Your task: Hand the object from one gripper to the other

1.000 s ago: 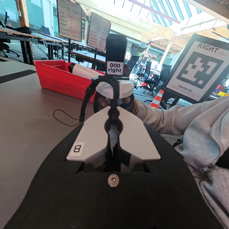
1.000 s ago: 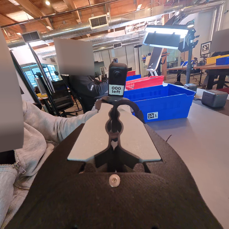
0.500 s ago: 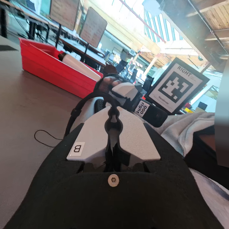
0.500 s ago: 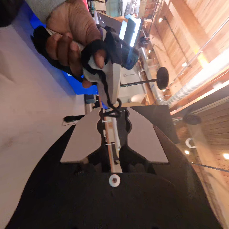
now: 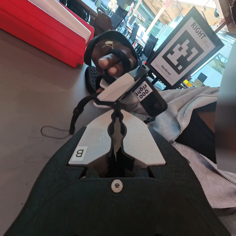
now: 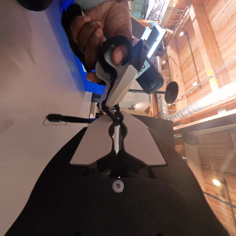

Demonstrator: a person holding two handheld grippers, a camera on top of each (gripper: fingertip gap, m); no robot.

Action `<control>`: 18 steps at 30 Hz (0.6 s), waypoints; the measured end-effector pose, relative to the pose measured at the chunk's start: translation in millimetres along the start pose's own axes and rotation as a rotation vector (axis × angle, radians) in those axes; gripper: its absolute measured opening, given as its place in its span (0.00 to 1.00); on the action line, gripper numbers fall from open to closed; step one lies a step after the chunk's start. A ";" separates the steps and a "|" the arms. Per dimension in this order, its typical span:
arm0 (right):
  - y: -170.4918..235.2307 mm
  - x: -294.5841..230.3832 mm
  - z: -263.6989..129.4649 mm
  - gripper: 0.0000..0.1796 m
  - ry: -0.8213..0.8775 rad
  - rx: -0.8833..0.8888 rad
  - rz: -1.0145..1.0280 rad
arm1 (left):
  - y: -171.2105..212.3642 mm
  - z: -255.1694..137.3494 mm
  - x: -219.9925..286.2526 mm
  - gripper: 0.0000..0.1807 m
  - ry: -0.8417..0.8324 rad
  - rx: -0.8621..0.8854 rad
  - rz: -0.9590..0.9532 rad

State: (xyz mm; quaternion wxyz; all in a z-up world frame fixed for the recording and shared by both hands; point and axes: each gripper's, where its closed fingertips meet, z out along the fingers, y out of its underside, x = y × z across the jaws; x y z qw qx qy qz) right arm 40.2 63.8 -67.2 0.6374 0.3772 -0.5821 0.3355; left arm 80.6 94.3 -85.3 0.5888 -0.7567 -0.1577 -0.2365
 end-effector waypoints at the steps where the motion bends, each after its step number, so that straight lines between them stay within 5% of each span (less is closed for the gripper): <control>1: 0.6 -1.6 0.5 0.02 -0.018 -0.002 0.022 | -0.6 0.1 -0.5 0.03 -0.002 0.003 0.006; 5: 12.2 5.3 0.9 0.02 -0.054 0.009 0.329 | -14.7 -8.4 3.0 0.18 -0.008 0.077 0.073; 12: 19.3 11.6 -3.5 0.02 -0.332 0.236 1.305 | -48.7 -32.5 -24.7 0.24 -0.358 0.300 0.386; 18: 3.8 20.7 -9.2 0.02 -0.421 0.383 1.485 | -35.0 -11.8 -27.7 0.20 -0.333 0.204 0.385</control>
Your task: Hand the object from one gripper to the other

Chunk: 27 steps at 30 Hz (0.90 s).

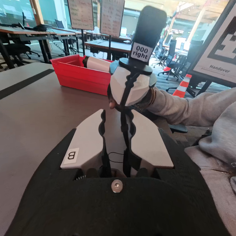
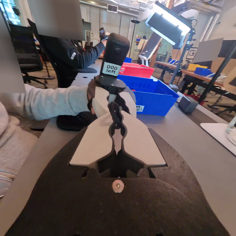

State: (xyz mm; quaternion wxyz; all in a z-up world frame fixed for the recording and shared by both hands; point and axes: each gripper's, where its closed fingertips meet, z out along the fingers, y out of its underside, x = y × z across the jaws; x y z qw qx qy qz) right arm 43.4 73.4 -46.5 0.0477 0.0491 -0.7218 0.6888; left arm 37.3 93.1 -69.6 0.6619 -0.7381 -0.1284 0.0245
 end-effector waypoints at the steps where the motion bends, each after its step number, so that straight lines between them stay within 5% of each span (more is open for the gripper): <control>1: -0.5 -2.7 0.9 0.02 -0.019 0.005 0.014 | 3.2 1.9 2.2 0.16 0.015 -0.015 0.004; 4: -0.2 -8.8 3.8 0.02 -0.060 0.010 0.048 | 8.8 5.9 10.7 0.03 0.071 -0.048 -0.005; 13: -3.2 10.9 0.7 0.20 -0.007 0.080 0.252 | -35.6 -19.1 -9.1 0.02 -0.028 0.236 -0.065; 19: 5.8 3.9 12.9 0.17 -0.037 0.052 0.290 | -36.0 -17.4 -10.7 0.02 -0.039 0.250 -0.081; 24: 11.8 1.5 18.5 0.04 -0.038 0.030 0.286 | -33.2 -12.8 -7.5 0.02 -0.022 0.240 -0.087; 27: 8.2 6.0 14.0 0.03 -0.016 0.041 0.281 | -36.6 -15.5 -7.9 0.10 -0.021 0.265 -0.091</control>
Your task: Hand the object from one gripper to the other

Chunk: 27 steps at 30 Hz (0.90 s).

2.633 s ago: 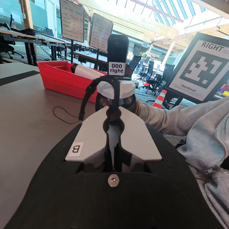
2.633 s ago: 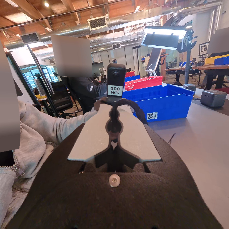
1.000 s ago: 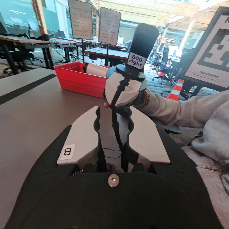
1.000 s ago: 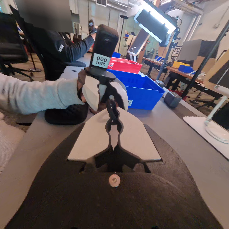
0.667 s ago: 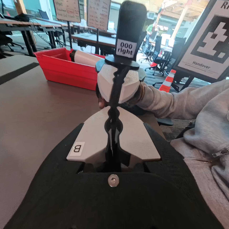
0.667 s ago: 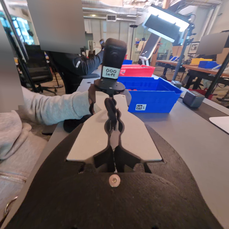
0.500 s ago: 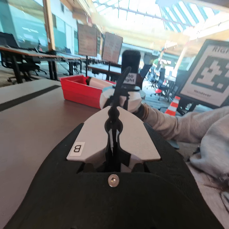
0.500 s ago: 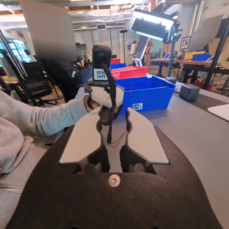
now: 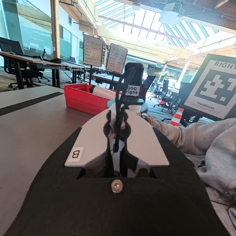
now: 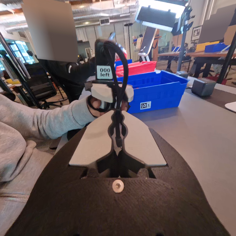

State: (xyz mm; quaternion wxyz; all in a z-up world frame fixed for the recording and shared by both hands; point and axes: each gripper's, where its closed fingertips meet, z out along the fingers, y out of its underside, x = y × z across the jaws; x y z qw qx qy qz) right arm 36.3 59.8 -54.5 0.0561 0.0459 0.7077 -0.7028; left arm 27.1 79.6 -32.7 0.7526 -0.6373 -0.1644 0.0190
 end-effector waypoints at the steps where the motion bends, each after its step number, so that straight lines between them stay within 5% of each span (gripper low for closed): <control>1: -4.8 1.9 -3.2 0.03 0.009 0.027 0.003 | -1.3 -0.8 -0.7 0.13 -0.003 0.008 -0.004; 8: -31.5 11.5 -22.3 0.03 0.041 0.195 0.048 | 27.4 8.8 1.9 0.15 0.003 -0.153 0.020; 16: -25.0 3.7 -13.7 0.03 0.006 0.159 0.044 | 26.7 9.7 1.8 0.02 -0.004 -0.144 0.041; 27: -7.6 -6.3 -3.8 0.14 -0.082 0.054 0.071 | -14.0 -6.0 4.0 0.02 0.046 0.083 -0.076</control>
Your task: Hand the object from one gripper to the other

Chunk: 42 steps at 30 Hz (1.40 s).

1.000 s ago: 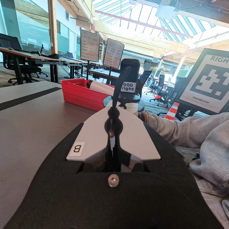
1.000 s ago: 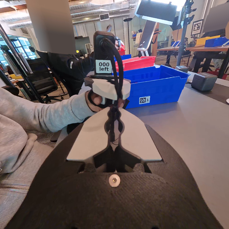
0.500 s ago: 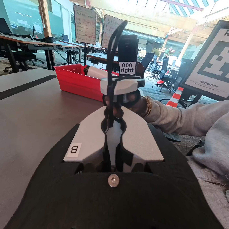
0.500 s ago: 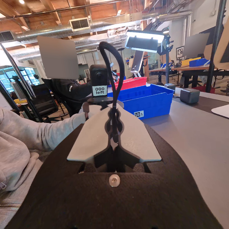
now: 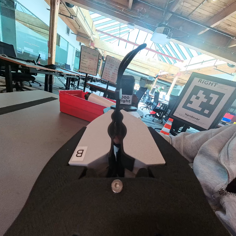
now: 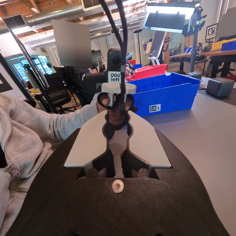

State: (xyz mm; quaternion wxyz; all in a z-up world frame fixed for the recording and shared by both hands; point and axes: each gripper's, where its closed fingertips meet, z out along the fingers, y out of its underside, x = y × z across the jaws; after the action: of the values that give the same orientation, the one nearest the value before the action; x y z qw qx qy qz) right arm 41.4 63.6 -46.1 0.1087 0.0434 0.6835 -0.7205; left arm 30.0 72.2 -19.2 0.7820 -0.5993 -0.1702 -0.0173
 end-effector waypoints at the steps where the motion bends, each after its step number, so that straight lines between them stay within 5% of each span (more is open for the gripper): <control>1: 1.6 -0.7 1.5 0.14 -0.002 -0.006 -0.002 | 0.9 1.1 1.1 0.02 0.005 -0.002 0.000; 6: 5.1 -1.8 3.7 0.05 -0.009 -0.013 -0.010 | 7.2 6.4 7.7 0.02 0.035 -0.027 0.003; 12: -2.5 0.2 -2.0 0.04 -0.029 0.021 0.089 | 4.0 2.7 -6.1 0.16 -0.110 -0.049 0.202; 15: -6.1 6.4 -7.0 0.04 -0.045 0.054 0.214 | -3.5 -3.7 -12.3 0.18 -0.258 -0.086 0.581; 20: -1.9 9.0 -10.5 0.04 -0.099 0.037 0.397 | 1.5 -6.8 -9.5 0.21 -0.457 -0.305 1.593; 22: 3.4 6.0 -8.5 0.04 -0.131 0.007 0.452 | 17.5 -2.1 -16.1 0.22 -0.461 -0.428 1.773; 34: 17.2 -5.1 -4.1 0.04 -0.206 -0.091 0.541 | 31.3 2.4 -18.7 0.02 -0.416 -0.479 1.762; 38: -4.2 -8.0 -8.4 0.10 -0.213 0.019 0.395 | 13.8 0.3 -20.6 0.02 -0.456 -0.358 1.363; 42: -21.9 6.5 -18.0 0.13 -0.036 0.115 0.145 | 1.9 -0.4 -5.7 0.02 -0.269 -0.164 0.825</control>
State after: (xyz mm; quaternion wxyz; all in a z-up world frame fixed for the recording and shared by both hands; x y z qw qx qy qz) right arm 28.8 81.8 -27.3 0.1699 0.0860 0.6338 -0.7497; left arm 25.2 71.4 -22.6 0.6443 -0.6739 -0.0148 0.3613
